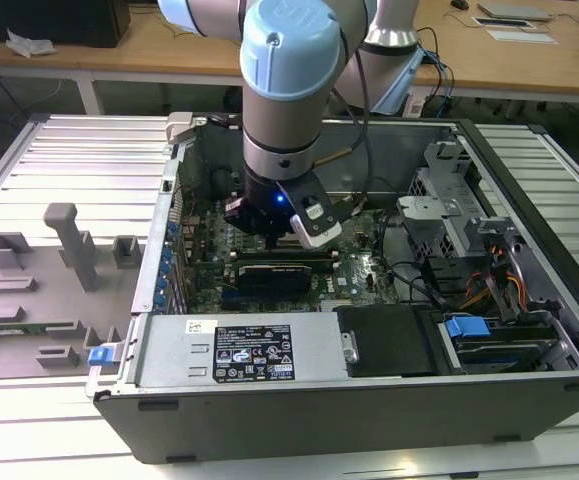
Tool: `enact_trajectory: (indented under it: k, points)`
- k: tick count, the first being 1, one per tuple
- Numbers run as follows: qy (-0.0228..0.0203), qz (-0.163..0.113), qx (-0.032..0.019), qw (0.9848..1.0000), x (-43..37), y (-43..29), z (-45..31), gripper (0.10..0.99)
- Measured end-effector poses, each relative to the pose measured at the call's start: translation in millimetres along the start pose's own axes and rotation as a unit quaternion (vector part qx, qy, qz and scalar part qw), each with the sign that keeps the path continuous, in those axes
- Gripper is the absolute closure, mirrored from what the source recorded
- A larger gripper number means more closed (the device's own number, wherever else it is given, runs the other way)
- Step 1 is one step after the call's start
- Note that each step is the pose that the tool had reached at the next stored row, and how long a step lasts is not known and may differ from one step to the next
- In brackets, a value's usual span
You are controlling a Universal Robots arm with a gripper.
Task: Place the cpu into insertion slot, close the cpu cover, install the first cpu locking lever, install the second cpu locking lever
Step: 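Install the second cpu locking lever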
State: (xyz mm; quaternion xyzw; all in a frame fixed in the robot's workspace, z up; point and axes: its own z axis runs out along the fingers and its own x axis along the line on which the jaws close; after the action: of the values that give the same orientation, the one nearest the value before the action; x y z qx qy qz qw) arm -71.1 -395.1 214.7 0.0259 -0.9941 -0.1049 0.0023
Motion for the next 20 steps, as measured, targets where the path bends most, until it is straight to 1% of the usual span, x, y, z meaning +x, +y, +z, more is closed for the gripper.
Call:
enact_trajectory:
  k: [3,8,10,13,20]
  points:
    - [-0.0003,0.0,-0.0043,1.0,7.6,-0.4,4.0,0.98]
    - [-0.0005,0.0,-0.0098,1.0,10.8,-1.4,9.2,0.98]
    - [-0.0006,0.0,-0.0108,0.9999,13.1,-1.6,10.7,0.98]
    - [-0.0007,0.0,-0.0129,0.9999,14.1,-1.8,12.3,0.98]
    - [-0.0009,0.0,-0.0155,0.9999,14.8,-0.6,14.9,0.98]
